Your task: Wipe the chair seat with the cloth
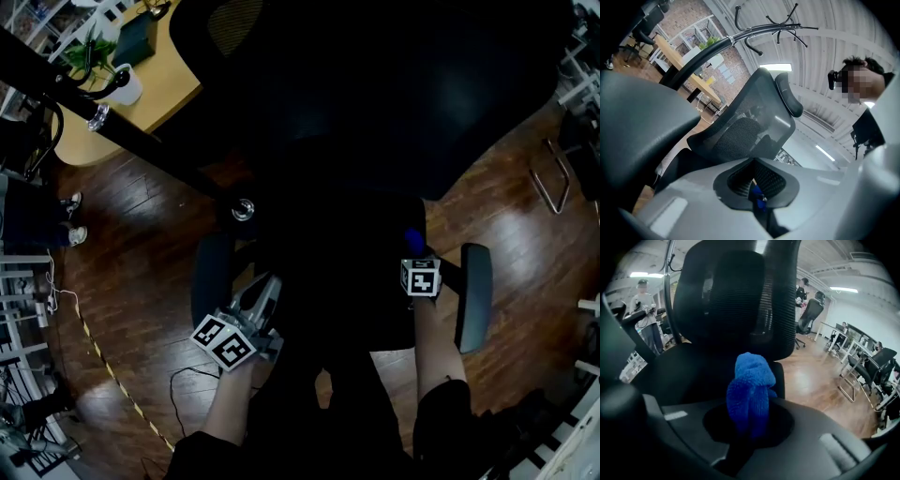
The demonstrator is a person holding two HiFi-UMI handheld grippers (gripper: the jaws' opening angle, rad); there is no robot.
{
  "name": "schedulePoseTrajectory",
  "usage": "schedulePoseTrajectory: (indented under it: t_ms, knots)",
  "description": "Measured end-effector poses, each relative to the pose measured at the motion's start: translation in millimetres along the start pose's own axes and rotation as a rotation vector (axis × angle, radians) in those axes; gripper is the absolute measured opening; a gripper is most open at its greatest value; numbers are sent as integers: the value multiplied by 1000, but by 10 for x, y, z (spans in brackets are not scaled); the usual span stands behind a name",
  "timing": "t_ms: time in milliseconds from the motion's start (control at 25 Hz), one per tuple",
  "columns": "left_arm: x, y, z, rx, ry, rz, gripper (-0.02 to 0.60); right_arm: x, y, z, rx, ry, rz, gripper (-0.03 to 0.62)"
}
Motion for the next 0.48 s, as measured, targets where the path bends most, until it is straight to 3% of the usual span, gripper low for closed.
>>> schedulePoseTrajectory:
  t_ms: [360, 480]
  knots:
    - [-71, -144, 62, 11, -5, 35, -8, 42, -135, 28, -85, -7, -32, 37]
    - [-46, -160, 43, 7, -8, 47, -8, 50, 110, -109, -57, -56, -60, 37]
Point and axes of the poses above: the fingertips, and each gripper's own axes: x backward along the fingers, y to its left, z out of its underside, the point moved 7 cm from there along x, backward along the fingers, and after that the axes turned 9 degrees about -y, right-handed, at the moved point
